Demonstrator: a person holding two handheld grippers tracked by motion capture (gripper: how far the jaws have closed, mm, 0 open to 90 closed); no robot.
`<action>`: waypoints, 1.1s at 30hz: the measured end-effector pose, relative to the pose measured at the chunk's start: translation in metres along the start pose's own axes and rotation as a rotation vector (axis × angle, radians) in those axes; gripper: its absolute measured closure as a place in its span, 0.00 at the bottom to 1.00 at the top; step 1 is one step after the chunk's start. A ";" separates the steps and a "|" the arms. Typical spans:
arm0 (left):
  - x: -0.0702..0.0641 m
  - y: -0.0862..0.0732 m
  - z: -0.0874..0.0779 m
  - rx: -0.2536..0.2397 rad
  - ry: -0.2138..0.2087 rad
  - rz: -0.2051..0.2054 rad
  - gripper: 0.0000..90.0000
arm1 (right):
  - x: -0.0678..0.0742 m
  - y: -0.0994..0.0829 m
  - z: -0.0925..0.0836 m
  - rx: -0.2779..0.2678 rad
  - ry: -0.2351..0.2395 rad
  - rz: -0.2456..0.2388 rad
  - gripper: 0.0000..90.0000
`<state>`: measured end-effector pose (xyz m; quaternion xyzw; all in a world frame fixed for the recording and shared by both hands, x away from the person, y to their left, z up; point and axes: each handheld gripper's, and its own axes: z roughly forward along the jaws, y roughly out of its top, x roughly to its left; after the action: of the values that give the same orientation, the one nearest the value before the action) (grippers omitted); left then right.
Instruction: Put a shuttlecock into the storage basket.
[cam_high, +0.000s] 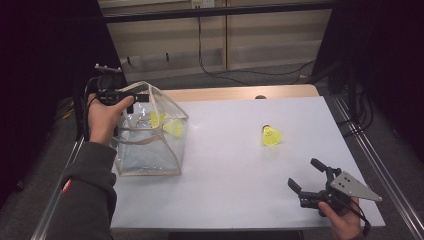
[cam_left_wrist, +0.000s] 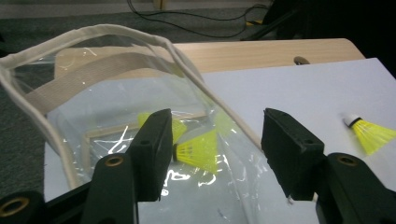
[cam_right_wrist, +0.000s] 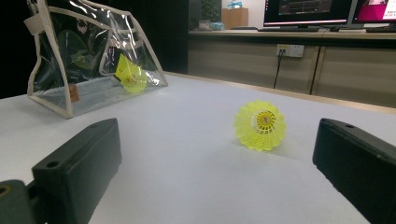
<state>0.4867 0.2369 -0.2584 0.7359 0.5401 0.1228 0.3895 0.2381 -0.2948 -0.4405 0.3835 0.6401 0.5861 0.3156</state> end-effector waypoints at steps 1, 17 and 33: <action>-0.001 0.000 0.000 0.005 -0.006 0.005 0.48 | 0.000 0.000 0.000 0.000 0.000 0.000 0.01; -0.030 0.008 -0.006 0.007 -0.088 0.049 0.35 | 0.000 0.000 0.000 0.002 0.002 -0.002 0.01; -0.065 0.015 -0.007 0.013 -0.161 0.122 0.26 | 0.000 0.000 0.000 -0.001 0.002 -0.002 0.01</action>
<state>0.4681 0.1801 -0.2275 0.7775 0.4621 0.0833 0.4183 0.2377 -0.2947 -0.4403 0.3822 0.6407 0.5863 0.3158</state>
